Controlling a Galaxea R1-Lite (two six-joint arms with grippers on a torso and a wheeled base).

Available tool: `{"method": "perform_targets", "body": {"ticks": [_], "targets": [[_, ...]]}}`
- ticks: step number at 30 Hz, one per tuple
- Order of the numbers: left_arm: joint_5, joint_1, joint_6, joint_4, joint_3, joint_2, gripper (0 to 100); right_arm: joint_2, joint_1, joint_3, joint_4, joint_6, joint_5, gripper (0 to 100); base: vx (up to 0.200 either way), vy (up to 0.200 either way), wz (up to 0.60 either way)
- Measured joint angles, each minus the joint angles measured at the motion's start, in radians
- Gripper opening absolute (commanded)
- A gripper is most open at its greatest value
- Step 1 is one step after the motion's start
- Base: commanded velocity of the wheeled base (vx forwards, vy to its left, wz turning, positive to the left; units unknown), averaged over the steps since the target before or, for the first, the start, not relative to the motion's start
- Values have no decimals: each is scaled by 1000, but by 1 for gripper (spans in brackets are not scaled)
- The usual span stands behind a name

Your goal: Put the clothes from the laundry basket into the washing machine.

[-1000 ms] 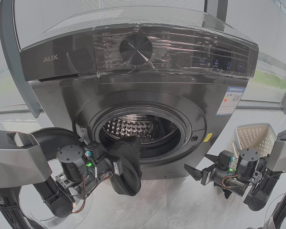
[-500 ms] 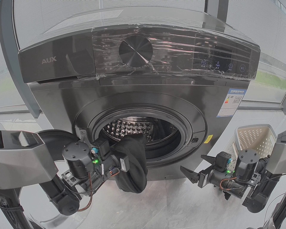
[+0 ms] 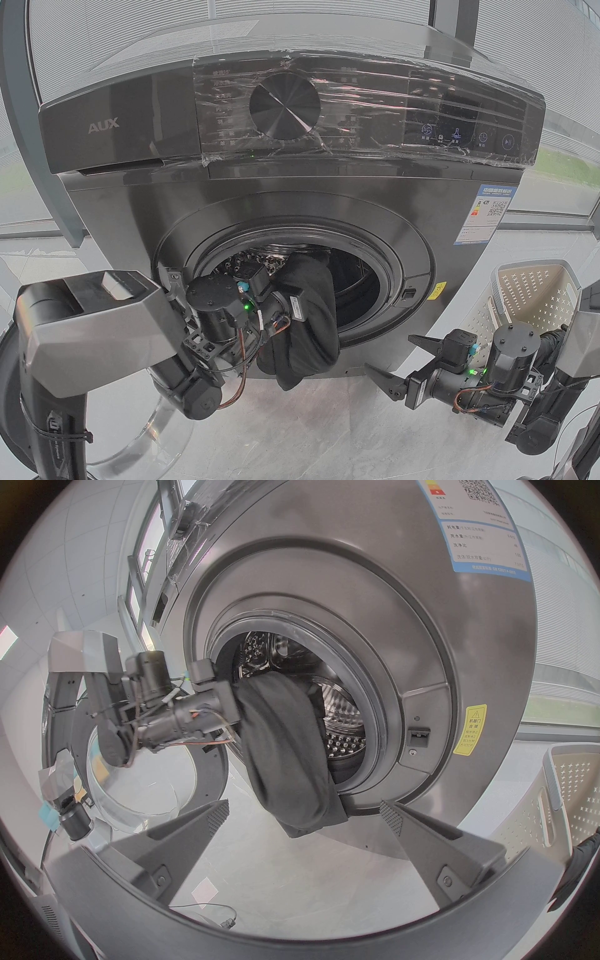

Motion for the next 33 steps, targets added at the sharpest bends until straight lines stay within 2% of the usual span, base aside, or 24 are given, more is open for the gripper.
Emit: {"method": "perform_targets", "body": {"ticks": [3,9,17,25,33], "targets": [[6,12,-2,15,-65,47,0,-1,4,1,0,0,0,100,0,0,0],[5,43,0,149,-196,119,0,0,9,0,0,0,1,100,0,0,0],[4,66,6,242,-372,211,0,3,13,0,0,0,2,100,0,0,0],[3,85,9,334,-628,323,0,5,17,0,0,0,3,100,0,0,0],[8,113,9,584,-876,427,0,7,22,2,0,1,3,100,0,0,0]]}}
